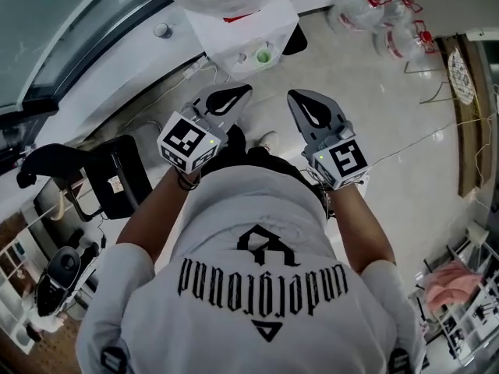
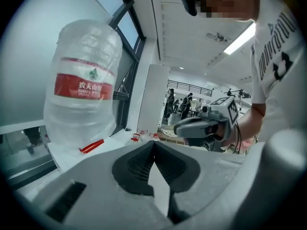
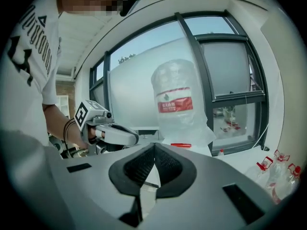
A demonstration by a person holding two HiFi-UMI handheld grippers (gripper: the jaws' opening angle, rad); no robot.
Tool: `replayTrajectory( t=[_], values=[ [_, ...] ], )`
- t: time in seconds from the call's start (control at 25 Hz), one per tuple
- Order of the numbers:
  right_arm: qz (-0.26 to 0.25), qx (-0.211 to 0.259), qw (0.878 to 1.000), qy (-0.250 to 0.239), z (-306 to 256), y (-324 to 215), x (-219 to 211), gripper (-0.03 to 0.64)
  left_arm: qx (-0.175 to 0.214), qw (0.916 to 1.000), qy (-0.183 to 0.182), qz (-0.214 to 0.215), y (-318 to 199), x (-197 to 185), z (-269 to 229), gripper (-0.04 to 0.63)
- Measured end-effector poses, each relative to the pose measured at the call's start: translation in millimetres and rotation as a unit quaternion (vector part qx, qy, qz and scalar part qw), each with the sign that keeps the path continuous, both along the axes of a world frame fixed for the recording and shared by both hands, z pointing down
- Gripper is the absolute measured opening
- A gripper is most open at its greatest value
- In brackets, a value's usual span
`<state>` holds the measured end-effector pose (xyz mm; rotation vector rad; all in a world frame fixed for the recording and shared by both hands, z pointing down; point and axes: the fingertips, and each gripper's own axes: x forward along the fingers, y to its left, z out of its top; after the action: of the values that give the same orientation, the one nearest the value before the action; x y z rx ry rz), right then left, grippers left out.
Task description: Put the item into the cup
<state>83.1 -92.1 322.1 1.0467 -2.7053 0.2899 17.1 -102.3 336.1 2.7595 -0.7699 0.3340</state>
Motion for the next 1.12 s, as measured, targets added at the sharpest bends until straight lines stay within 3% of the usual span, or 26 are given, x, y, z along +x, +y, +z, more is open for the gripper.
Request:
replayTrajectory(
  t=[0.2, 0.44, 0.6, 0.8, 1.12],
  values=[
    [-0.001, 0.015, 1.0, -0.008, -27, 27, 6, 0.014, 0.031, 0.999, 0.003, -0.032, 14, -17, -34, 0.014],
    [-0.003, 0.051, 0.999, -0.007, -67, 46, 12, 0.014, 0.061, 0.9976, 0.024, -0.023, 40, -17, -71, 0.015],
    [-0.007, 0.06, 0.998, -0.013, -80, 54, 17, 0.014, 0.075, 0.9958, 0.028, -0.045, 52, -19, -88, 0.015],
    [-0.023, 0.055, 0.998, -0.018, -87, 60, 12, 0.014, 0.072, 0.995, 0.029, -0.063, 63, -26, -102, 0.014],
    [-0.017, 0.06, 0.998, -0.013, -98, 74, -12, 0.014, 0.074, 0.996, 0.018, -0.047, 82, -59, -113, 0.014]
  ],
)
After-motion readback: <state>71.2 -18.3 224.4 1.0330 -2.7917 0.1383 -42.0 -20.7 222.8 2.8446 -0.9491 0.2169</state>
